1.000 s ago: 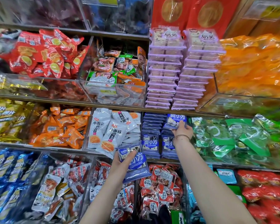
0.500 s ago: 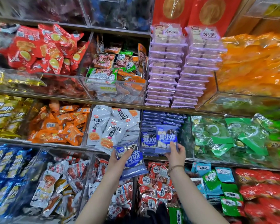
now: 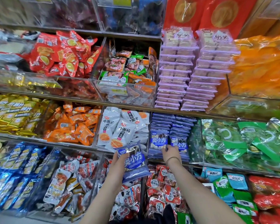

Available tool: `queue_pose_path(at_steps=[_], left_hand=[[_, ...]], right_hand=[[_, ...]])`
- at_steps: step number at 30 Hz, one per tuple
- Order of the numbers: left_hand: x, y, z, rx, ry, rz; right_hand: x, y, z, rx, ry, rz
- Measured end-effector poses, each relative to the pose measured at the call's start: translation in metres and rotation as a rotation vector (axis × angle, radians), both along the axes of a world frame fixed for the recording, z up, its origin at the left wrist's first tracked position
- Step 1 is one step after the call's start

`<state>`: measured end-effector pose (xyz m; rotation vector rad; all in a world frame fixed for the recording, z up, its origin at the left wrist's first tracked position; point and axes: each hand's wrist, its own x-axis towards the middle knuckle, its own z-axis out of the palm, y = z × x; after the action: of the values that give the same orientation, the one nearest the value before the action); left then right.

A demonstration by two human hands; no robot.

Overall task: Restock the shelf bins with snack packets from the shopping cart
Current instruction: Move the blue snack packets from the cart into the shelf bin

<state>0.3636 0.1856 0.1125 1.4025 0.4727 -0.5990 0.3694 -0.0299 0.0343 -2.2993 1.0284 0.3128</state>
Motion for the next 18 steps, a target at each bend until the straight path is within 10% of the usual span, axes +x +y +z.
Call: queue_pose_path(at_steps=[5, 11, 18], left_hand=[[-0.002, -0.002, -0.002, -0.064, 0.054, 0.021], [-0.004, -0.023, -0.005, -0.167, 0.069, -0.004], [0.001, -0.049, 0.001, 0.264, -0.433, -0.437]], right_hand=[[-0.014, -0.002, 0.025, -0.056, -0.012, 0.122], [-0.073, 0.025, 0.071, 0.624, -0.241, 0.301], [-0.110, 0.021, 0.063, 1.161, -0.462, -0.268]])
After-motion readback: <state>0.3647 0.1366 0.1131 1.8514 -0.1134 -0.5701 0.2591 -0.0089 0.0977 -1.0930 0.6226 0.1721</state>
